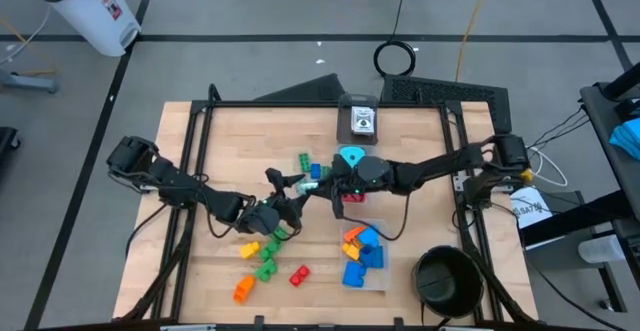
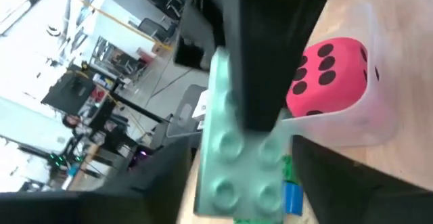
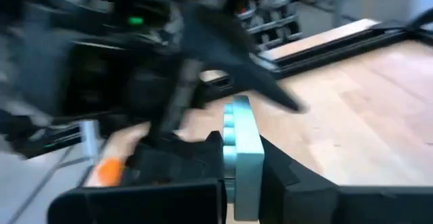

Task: Pick & Place Toys
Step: Put the light green 8 stud game piece into the bottom transparent bin

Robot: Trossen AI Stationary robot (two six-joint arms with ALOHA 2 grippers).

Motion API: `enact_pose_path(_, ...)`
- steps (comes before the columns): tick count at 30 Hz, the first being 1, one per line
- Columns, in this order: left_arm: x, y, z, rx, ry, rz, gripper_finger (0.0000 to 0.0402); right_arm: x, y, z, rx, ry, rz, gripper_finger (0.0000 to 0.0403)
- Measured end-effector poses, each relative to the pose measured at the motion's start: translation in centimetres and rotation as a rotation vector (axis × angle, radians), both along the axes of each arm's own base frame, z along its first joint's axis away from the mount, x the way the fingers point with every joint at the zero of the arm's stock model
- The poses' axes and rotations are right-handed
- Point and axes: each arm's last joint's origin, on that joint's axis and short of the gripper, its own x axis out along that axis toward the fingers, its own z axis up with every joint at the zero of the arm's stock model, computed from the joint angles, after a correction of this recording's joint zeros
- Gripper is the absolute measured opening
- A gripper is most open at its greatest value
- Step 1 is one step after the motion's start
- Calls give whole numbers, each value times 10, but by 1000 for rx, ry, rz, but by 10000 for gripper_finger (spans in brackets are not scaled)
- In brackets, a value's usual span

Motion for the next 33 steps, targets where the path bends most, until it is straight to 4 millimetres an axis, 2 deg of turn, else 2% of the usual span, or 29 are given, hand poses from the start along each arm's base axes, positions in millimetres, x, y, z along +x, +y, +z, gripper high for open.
enact_pose_path(3, 0, 0, 1, -40, -45, 11, 318, -11, 3, 15, -19, 25, 35, 21)
enact_pose_path(6, 0, 0, 1, -58, -58, 18, 356, -25, 10, 33, -62, 35, 64, 17)
enact_pose_path(10, 1, 2, 1, -80, -77, 33, 382, -46, 31, 48, -123, 97, 148, 17)
enact_pose_path(13, 3, 6, 1, -135, -108, 40, 388, -60, 50, 51, -140, 160, 221, 17)
enact_pose_path(18, 7, 16, -1, -277, -151, 8, 389, -76, 87, 41, -162, 282, 354, 19)
enact_pose_path(23, 13, 27, -3, -457, -179, -56, 390, -87, 116, 21, -197, 410, 456, 19)
enact_pose_path(27, 15, 37, -7, -599, -167, -79, 390, -98, 130, 9, -208, 501, 513, 21)
enact_pose_path(30, 16, 44, -10, -672, -165, -67, 390, -108, 134, -3, -174, 591, 548, 23)
enact_pose_path(33, 16, 50, -11, -703, -164, -47, 390, -114, 137, -7, -120, 611, 585, 24)
